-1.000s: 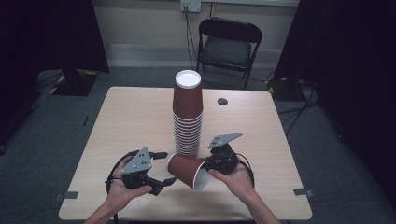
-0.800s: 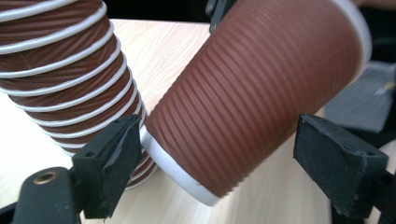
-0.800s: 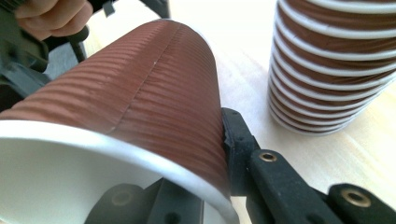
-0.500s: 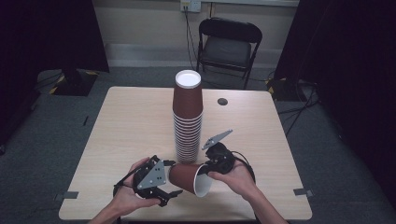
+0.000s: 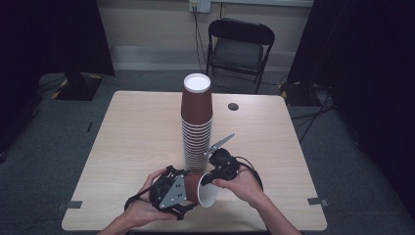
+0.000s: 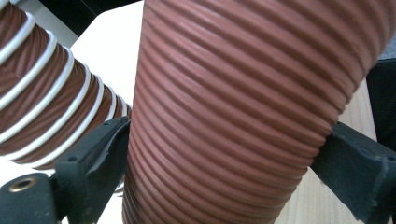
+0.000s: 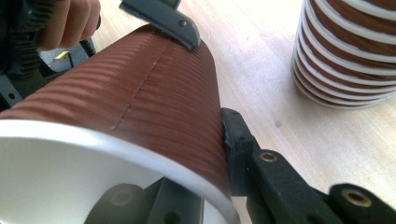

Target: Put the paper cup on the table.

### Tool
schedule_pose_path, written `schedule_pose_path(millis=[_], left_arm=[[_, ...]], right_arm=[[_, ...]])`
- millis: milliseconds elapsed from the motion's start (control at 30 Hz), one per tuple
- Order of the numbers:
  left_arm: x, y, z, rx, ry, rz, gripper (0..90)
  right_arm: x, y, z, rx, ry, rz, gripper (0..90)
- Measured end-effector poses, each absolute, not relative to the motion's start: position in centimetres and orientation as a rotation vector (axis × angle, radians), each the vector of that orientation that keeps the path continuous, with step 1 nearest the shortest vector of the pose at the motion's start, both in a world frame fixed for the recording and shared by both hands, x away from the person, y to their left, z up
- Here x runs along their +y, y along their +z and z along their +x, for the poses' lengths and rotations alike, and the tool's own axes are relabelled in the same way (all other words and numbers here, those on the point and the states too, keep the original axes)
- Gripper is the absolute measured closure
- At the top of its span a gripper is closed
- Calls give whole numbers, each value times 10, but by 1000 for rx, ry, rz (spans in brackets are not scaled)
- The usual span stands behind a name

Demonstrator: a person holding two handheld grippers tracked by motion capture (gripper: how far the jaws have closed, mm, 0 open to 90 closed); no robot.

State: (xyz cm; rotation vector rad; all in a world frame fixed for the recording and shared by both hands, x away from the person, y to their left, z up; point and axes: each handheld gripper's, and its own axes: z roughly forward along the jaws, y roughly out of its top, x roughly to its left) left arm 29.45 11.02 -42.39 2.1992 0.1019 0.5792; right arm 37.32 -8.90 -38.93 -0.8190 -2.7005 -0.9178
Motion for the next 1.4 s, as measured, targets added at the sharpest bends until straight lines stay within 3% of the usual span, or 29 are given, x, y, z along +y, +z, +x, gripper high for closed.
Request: schedule_pose_path(millis=[1033, 1167, 1200, 1400], left_arm=[[94, -426, 283, 25, 678, 2165, 101], [98, -427, 284, 46, 671, 2086, 117], [99, -426, 285, 63, 651, 2076, 119], [107, -428, 292, 147, 593, 2031, 118]], right_arm=[[-62, -395, 375, -2721, -767, -851, 840], [-63, -392, 373, -2729, -808, -853, 814], [-64, -392, 372, -2727, -814, -855, 767], [-63, -391, 370, -2745, -844, -867, 679]])
